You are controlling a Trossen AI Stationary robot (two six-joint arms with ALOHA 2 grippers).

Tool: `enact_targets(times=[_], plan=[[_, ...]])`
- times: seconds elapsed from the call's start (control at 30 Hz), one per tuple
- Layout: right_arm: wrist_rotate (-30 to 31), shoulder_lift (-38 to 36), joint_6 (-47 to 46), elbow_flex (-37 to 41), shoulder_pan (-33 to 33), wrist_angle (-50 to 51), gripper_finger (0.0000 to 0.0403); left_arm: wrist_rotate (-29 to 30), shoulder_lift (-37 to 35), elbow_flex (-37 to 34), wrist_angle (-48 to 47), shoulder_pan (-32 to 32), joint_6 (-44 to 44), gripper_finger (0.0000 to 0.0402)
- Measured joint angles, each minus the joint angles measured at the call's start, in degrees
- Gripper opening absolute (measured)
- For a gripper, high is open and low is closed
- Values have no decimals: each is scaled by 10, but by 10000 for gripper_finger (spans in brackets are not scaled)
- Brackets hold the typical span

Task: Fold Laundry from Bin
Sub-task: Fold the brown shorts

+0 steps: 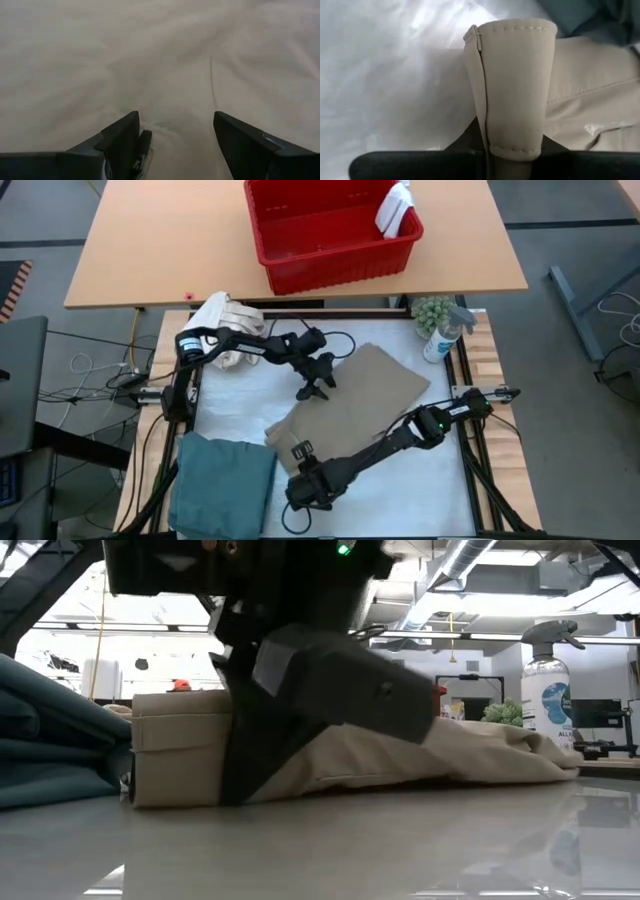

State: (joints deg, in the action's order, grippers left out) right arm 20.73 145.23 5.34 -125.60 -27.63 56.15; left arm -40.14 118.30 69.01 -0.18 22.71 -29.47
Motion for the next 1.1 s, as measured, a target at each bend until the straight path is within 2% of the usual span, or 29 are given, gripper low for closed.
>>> enact_targets(times=[0.2,0.33,0.47,0.53,0.6,0.67,0.77,0.87,1.0,1.1], plan=[[2,-4,-82,-12,-21,19,67,35,11,0,-40,6,-44,247],[-4,-10,-152,-47,-28,42,67,11,15,0,-67,11,-39,247],[25,-32,-289,-90,-25,100,67,13,16,0,-64,11,-37,244],[40,-44,-351,-91,-21,118,67,16,17,0,-63,12,-38,230],[50,-51,-390,-87,-21,122,67,19,17,0,-63,12,-31,199],[58,-55,-402,-87,-21,123,67,19,16,-1,-62,12,-24,159],[46,-62,-407,-88,-21,122,67,-25,11,2,-68,18,11,103],[44,-61,-414,-88,-23,123,67,-48,8,6,-67,21,36,68],[44,-61,-415,-88,-23,125,67,-56,7,6,-74,22,34,60],[43,-61,-415,-88,-23,126,67,-54,7,5,-78,21,0,78]])
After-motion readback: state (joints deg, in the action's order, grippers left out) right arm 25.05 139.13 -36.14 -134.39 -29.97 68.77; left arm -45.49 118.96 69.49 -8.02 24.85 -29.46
